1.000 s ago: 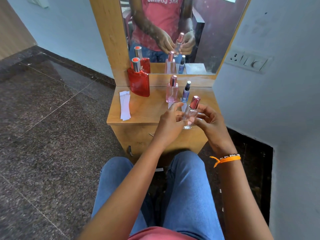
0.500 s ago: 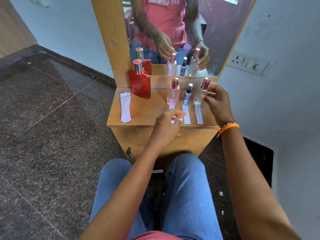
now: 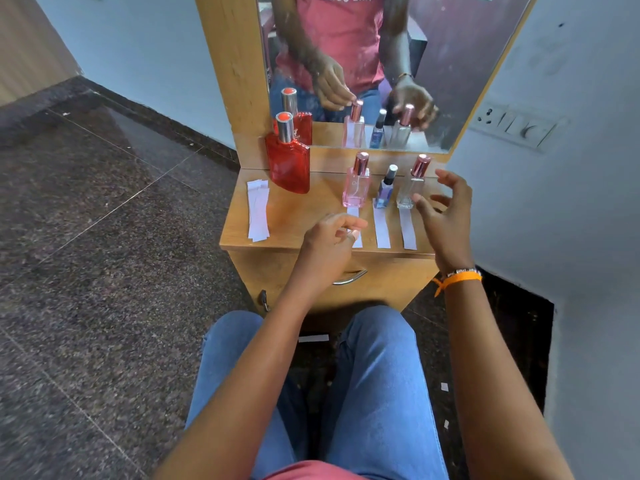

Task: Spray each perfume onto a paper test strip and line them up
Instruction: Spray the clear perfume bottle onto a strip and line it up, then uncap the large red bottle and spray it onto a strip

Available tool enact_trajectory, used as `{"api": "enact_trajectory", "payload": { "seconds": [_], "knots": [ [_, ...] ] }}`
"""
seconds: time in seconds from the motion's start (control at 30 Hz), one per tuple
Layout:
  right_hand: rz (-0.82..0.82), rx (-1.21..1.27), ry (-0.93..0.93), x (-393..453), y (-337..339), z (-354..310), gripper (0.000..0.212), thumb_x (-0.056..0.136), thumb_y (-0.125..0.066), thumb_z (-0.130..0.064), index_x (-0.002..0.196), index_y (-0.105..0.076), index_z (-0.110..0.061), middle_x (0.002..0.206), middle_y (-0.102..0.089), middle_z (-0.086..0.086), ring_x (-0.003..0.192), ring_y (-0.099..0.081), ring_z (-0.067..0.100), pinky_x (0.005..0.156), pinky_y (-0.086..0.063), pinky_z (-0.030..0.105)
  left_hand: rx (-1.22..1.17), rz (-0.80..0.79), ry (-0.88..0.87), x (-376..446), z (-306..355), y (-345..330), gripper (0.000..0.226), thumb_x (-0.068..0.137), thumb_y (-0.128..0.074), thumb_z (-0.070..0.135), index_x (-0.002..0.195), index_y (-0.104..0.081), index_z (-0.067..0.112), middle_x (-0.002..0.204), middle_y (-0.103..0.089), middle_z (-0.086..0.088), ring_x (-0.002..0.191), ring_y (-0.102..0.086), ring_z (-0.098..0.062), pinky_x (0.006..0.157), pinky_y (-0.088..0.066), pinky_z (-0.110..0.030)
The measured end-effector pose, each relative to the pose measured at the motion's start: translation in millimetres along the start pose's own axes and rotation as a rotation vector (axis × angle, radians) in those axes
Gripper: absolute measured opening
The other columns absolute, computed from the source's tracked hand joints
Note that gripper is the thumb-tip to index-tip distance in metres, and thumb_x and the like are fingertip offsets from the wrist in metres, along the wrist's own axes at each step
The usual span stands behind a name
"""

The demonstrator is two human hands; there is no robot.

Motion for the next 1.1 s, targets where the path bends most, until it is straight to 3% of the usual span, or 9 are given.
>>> {"api": "enact_trajectory", "payload": {
  "seconds": [0.1, 0.2, 0.27, 0.33, 0.5, 0.77, 0.9, 1.0, 1.1],
  "knots": [
    [-0.018, 0.035, 0.056, -36, -24, -19, 0.027, 0.084, -0.066, -0.014, 0.108, -0.053, -0.018, 0.110, -0.052, 0.000, 0.090, -0.056, 0.012, 0.074, -0.045, 0.015, 0.063, 0.119, 0.005, 1, -10, 34, 0.026, 0.091, -0.049, 0.006, 0.103, -0.065, 0.022, 0.108, -0.062, 0.005, 0.088, -0.054, 0.001, 0.071, -0.037, 0.000],
    [-0.263, 0.058, -0.004, -62, -82, -33, 0.013, 0.086, -0.061, -0.006, 0.093, -0.056, -0.015, 0.093, -0.059, 0.002, 0.077, -0.057, 0.013, 0.070, -0.048, 0.022, 0.186, 0.333, 0.100, 2, -32, 83, 0.032, 0.088, -0.047, 0.000, 0.111, -0.063, 0.016, 0.113, -0.061, -0.004, 0.098, -0.057, -0.015, 0.082, -0.040, -0.018],
    [-0.417, 0.047, -0.062, -71, -121, -39, 0.011, 0.088, -0.060, -0.005, 0.097, -0.057, -0.011, 0.093, -0.060, 0.002, 0.081, -0.058, 0.017, 0.074, -0.049, 0.028, 0.286, 0.412, 0.181, 4, -50, 111, 0.035, 0.085, -0.046, -0.003, 0.114, -0.061, 0.009, 0.115, -0.058, -0.014, 0.103, -0.056, -0.026, 0.086, -0.042, -0.029],
    [-0.467, 0.046, -0.093, -72, -149, -45, 0.017, 0.088, -0.060, -0.006, 0.105, -0.057, -0.005, 0.100, -0.061, 0.005, 0.090, -0.060, 0.020, 0.080, -0.049, 0.030, 0.361, 0.377, 0.216, 8, -64, 123, 0.038, 0.084, -0.045, -0.004, 0.117, -0.060, 0.008, 0.111, -0.057, -0.019, 0.104, -0.056, -0.033, 0.089, -0.045, -0.039],
    [-0.410, 0.029, -0.157, -60, -196, -52, 0.025, 0.086, -0.059, -0.004, 0.111, -0.056, -0.002, 0.109, -0.066, 0.014, 0.102, -0.061, 0.024, 0.085, -0.044, 0.027, 0.445, 0.258, 0.145, 14, -74, 120, 0.045, 0.088, -0.042, -0.005, 0.129, -0.054, 0.010, 0.114, -0.052, -0.023, 0.105, -0.052, -0.038, 0.093, -0.041, -0.042],
    [-0.308, -0.093, -0.249, -44, -220, -46, 0.022, 0.081, -0.066, -0.017, 0.102, -0.060, -0.012, 0.106, -0.069, 0.008, 0.101, -0.061, 0.028, 0.075, -0.041, 0.027, 0.520, 0.272, 0.095, 15, -79, 116, 0.048, 0.088, -0.037, -0.007, 0.130, -0.054, 0.009, 0.123, -0.051, -0.016, 0.104, -0.049, -0.037, 0.085, -0.041, -0.041],
    [-0.306, -0.093, -0.279, -43, -220, -45, 0.022, 0.080, -0.067, -0.016, 0.101, -0.061, -0.013, 0.108, -0.068, 0.009, 0.103, -0.061, 0.027, 0.075, -0.040, 0.027, 0.541, 0.287, 0.084, 13, -78, 116, 0.051, 0.086, -0.036, -0.008, 0.130, -0.053, 0.010, 0.123, -0.050, -0.014, 0.100, -0.045, -0.037, 0.079, -0.038, -0.038],
    [-0.245, -0.087, -0.271, -42, -214, -46, 0.027, 0.080, -0.069, -0.017, 0.103, -0.058, -0.010, 0.109, -0.066, 0.010, 0.103, -0.060, 0.029, 0.075, -0.040, 0.028, 0.526, 0.288, 0.083, 13, -79, 117, 0.050, 0.086, -0.035, -0.007, 0.130, -0.053, 0.010, 0.125, -0.050, -0.013, 0.101, -0.045, -0.037, 0.082, -0.040, -0.041],
    [-0.284, -0.145, -0.257, -43, -220, -50, 0.030, 0.080, -0.069, -0.021, 0.106, -0.057, -0.013, 0.109, -0.067, 0.008, 0.103, -0.061, 0.029, 0.079, -0.043, 0.031, 0.504, 0.280, 0.075, 13, -78, 117, 0.050, 0.087, -0.037, -0.005, 0.130, -0.054, 0.014, 0.122, -0.051, -0.014, 0.100, -0.046, -0.037, 0.083, -0.042, -0.043]
  ]
}}
Point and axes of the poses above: each hand's wrist, its own x-axis towards the middle knuckle, its own y-axis out of the back of the hand, z = x × y, the point moved 8 cm from there along x, towards the middle knuckle
